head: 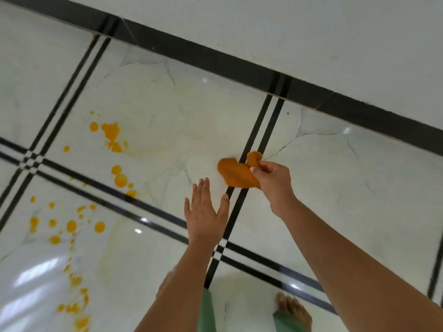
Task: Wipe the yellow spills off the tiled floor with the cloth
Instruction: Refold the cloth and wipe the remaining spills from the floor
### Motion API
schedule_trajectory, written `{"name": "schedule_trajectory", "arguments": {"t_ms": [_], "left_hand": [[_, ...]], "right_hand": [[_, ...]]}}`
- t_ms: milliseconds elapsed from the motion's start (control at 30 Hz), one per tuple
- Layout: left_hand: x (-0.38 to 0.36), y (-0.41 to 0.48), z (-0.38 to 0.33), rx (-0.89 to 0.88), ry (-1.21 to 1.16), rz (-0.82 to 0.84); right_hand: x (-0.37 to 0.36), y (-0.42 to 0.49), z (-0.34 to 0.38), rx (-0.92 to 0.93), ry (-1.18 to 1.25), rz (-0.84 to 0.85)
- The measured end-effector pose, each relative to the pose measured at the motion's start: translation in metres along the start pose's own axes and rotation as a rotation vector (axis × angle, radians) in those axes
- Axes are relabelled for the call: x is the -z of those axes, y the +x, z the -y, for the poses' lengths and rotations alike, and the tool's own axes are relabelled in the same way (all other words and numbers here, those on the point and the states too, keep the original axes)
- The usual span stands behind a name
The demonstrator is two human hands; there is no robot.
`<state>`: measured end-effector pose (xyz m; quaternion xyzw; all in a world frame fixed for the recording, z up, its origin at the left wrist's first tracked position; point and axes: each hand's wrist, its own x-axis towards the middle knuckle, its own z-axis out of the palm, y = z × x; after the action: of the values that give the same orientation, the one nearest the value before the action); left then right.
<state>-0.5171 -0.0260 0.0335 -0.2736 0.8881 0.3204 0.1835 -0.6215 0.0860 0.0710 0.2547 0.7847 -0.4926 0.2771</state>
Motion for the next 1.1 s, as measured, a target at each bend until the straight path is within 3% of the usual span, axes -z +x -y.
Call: {"name": "schedule_trajectory", "arguments": {"t_ms": [433, 533, 800, 1100], "left_hand": [[0.281, -0.310, -0.134, 0.300, -0.558, -0.080], [0.338, -0.395, -0.141, 0.324, -0.731, -0.194], [0.423, -0.524, -0.046, 0.402, -1.047, -0.404], [0.520, -0.609, 0.114, 0.361, -1.072, -0.493]], "right_hand": [[0.115, -0.381, 0.179, 0.111, -0.138, 0.094], [0.126, -0.475, 0.204, 0.184, -0.173, 0.151], [0.066, -0.633, 0.200, 0.257, -0.142, 0.304], [-0.071, -0.773, 0.183, 0.244, 0.037, 0.383]]}}
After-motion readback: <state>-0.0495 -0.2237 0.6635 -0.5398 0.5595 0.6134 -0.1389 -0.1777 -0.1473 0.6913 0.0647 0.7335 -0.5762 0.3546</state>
